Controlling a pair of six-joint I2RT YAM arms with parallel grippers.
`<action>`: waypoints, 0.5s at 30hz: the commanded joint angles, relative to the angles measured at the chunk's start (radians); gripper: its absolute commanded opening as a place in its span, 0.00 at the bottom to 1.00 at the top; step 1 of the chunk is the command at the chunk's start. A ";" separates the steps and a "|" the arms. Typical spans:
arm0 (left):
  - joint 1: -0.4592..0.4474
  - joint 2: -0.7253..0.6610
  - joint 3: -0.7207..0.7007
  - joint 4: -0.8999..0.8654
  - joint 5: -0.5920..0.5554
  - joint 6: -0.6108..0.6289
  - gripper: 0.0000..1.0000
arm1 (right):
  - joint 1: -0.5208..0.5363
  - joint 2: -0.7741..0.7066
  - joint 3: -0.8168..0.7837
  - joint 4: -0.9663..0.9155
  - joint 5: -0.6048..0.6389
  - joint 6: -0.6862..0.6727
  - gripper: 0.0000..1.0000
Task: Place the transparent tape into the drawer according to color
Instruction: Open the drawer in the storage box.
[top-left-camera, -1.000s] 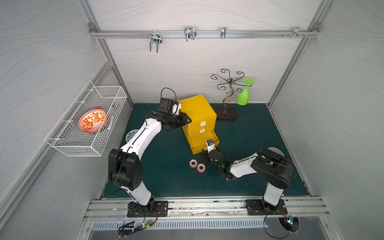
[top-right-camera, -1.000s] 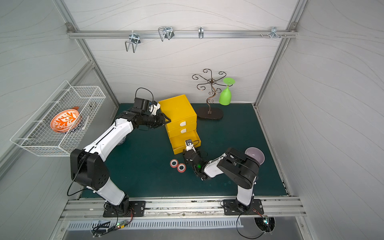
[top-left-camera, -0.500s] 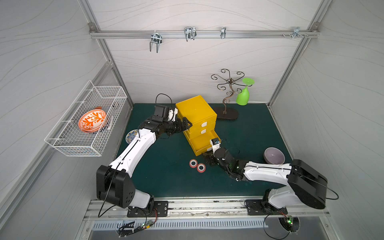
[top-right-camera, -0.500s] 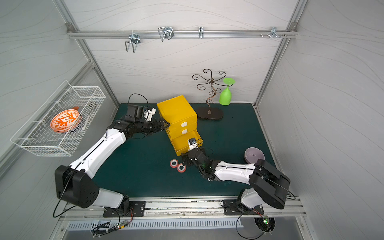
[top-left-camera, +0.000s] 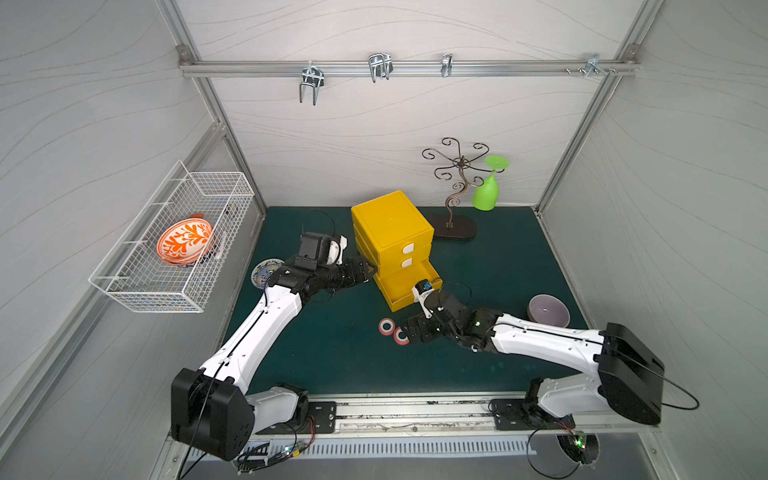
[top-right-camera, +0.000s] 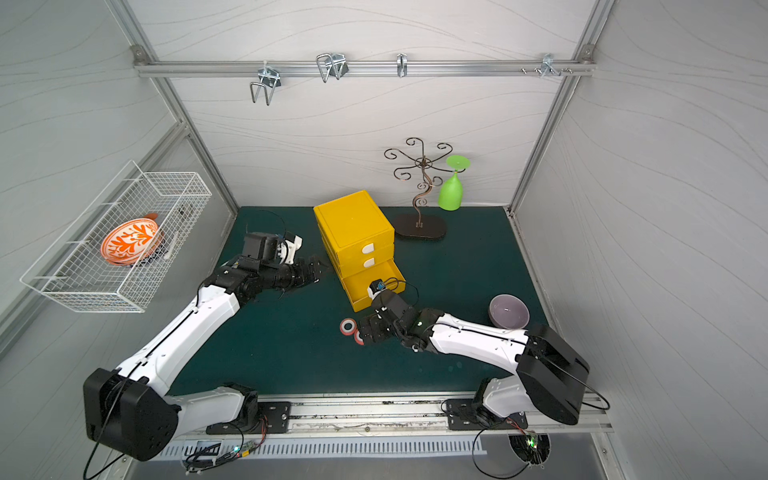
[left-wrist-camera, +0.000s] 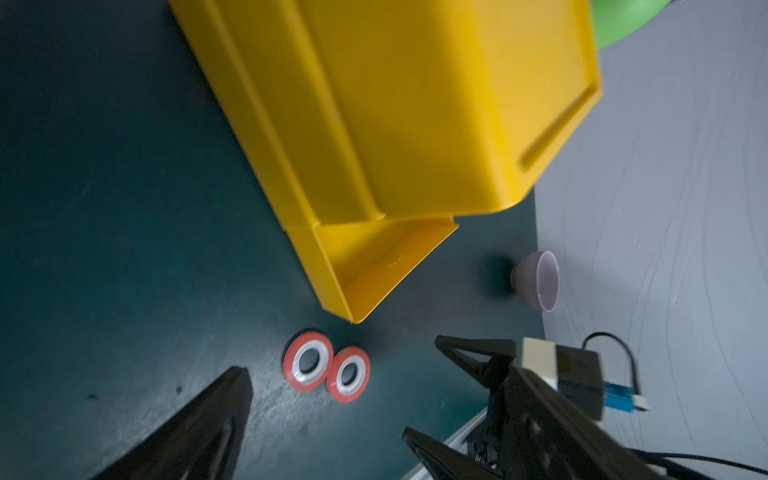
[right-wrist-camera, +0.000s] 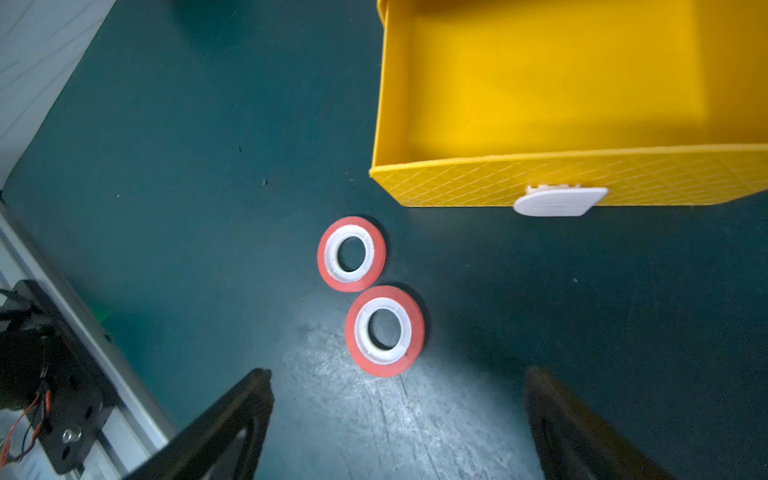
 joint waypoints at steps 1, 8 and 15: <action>0.001 -0.036 -0.057 -0.014 -0.009 -0.039 1.00 | 0.005 0.063 0.065 -0.181 -0.098 0.029 0.92; 0.001 -0.052 -0.128 -0.039 -0.005 -0.040 0.99 | 0.011 0.170 0.163 -0.301 -0.093 0.046 0.73; 0.001 -0.041 -0.166 -0.027 -0.003 -0.040 1.00 | 0.040 0.257 0.240 -0.359 -0.009 0.064 0.62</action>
